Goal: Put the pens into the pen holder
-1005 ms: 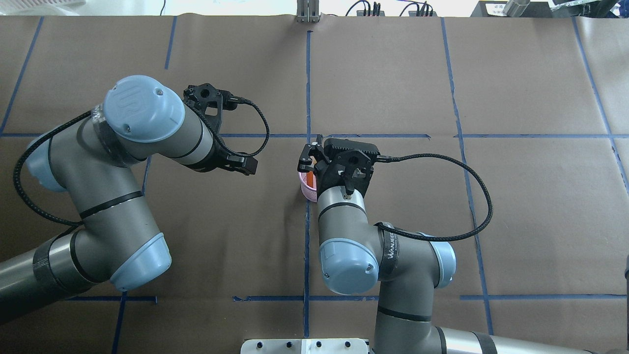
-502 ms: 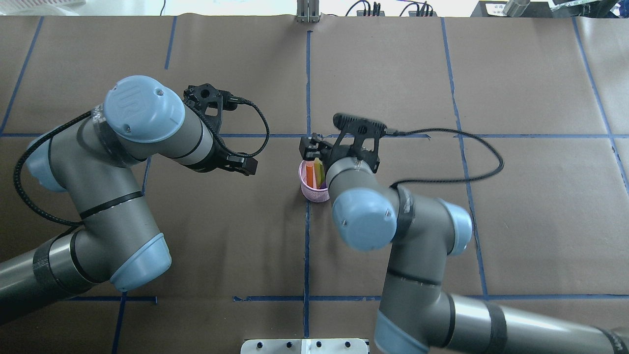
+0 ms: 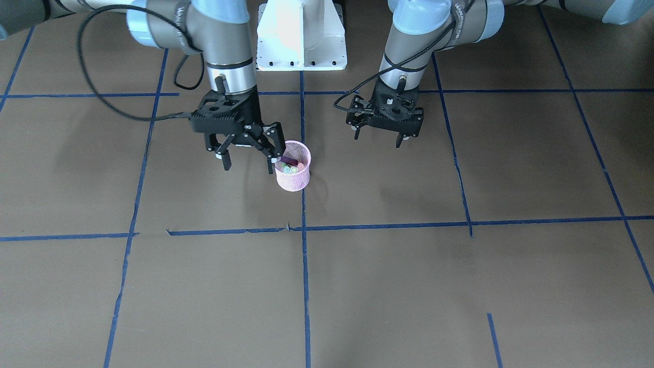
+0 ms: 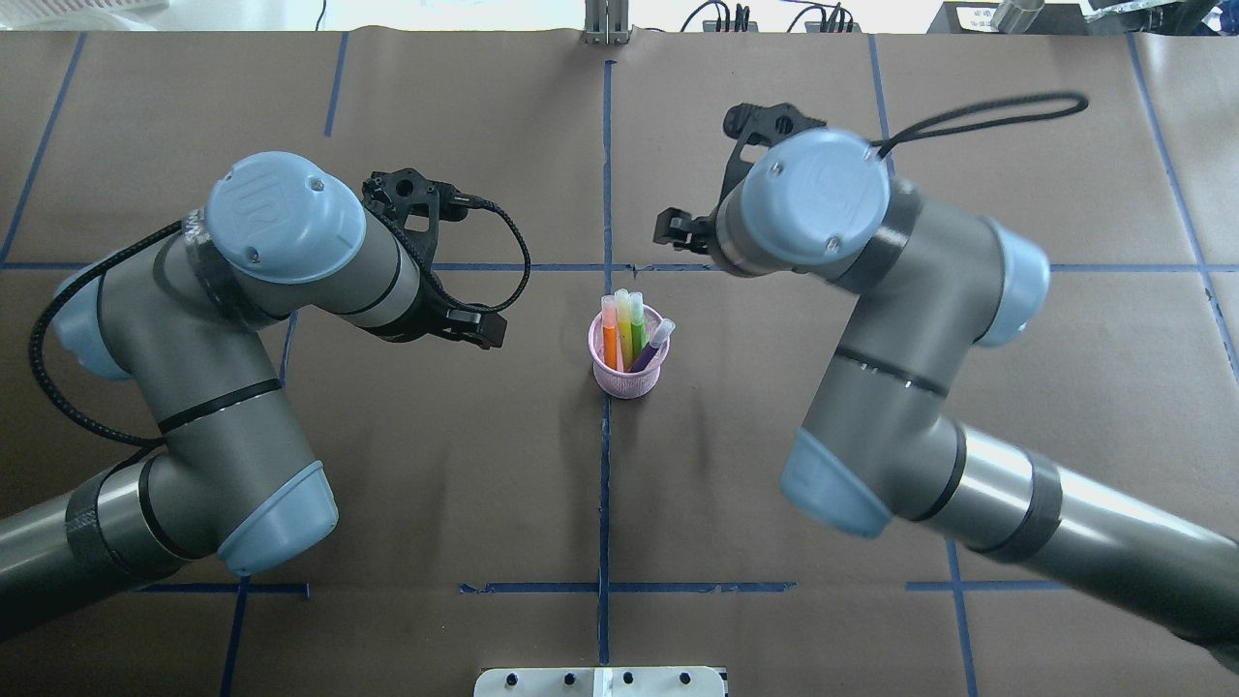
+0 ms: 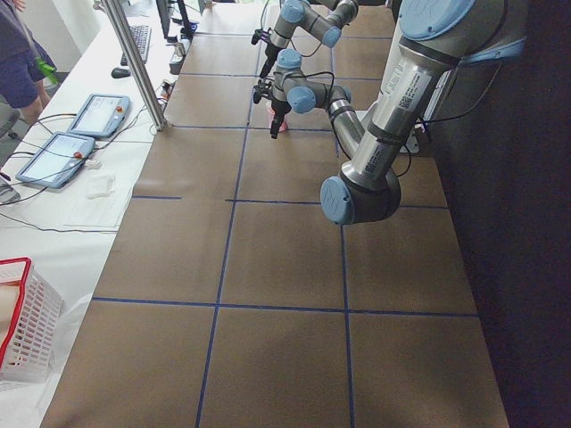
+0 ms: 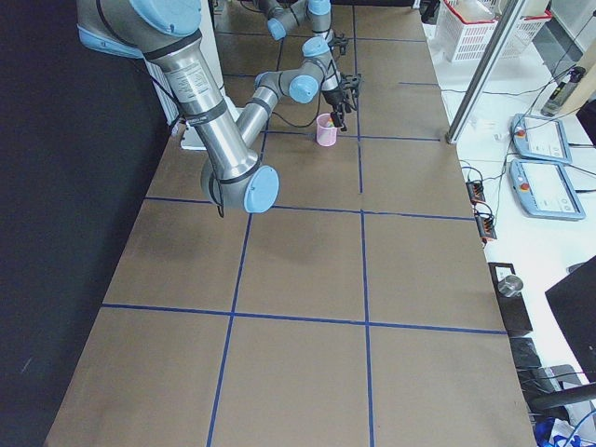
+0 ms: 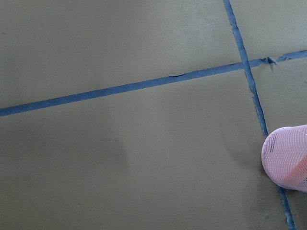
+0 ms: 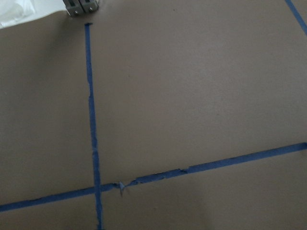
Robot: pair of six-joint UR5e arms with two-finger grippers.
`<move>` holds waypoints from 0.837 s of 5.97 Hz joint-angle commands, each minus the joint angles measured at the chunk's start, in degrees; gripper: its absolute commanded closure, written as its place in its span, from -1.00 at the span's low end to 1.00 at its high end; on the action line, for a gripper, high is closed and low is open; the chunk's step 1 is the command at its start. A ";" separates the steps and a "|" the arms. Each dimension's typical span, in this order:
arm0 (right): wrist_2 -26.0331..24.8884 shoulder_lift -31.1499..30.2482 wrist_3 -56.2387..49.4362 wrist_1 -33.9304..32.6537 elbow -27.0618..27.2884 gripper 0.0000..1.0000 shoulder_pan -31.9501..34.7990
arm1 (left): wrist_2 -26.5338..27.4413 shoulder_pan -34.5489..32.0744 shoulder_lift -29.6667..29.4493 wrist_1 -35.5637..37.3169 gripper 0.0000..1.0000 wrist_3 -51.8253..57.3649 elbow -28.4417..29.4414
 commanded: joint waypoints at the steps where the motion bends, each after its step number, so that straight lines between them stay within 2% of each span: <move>1: 14.51 -0.92 -15.09 -7.83 0.05 -1.00 8.25 | -0.26 -0.85 0.11 3.17 -1.00 0.66 -0.04; 2: 18.76 -4.32 -22.66 -7.86 0.75 -1.00 11.86 | -3.30 -3.21 0.03 7.80 -1.00 2.24 -0.04; 3: 19.67 -9.40 -33.69 -7.77 3.10 -1.00 14.77 | -8.29 -7.76 1.33 8.63 -1.00 9.39 -0.04; 5: 27.63 -19.50 -52.51 -7.16 5.22 -1.00 24.76 | -16.74 -17.33 6.76 8.64 -1.00 22.04 -0.13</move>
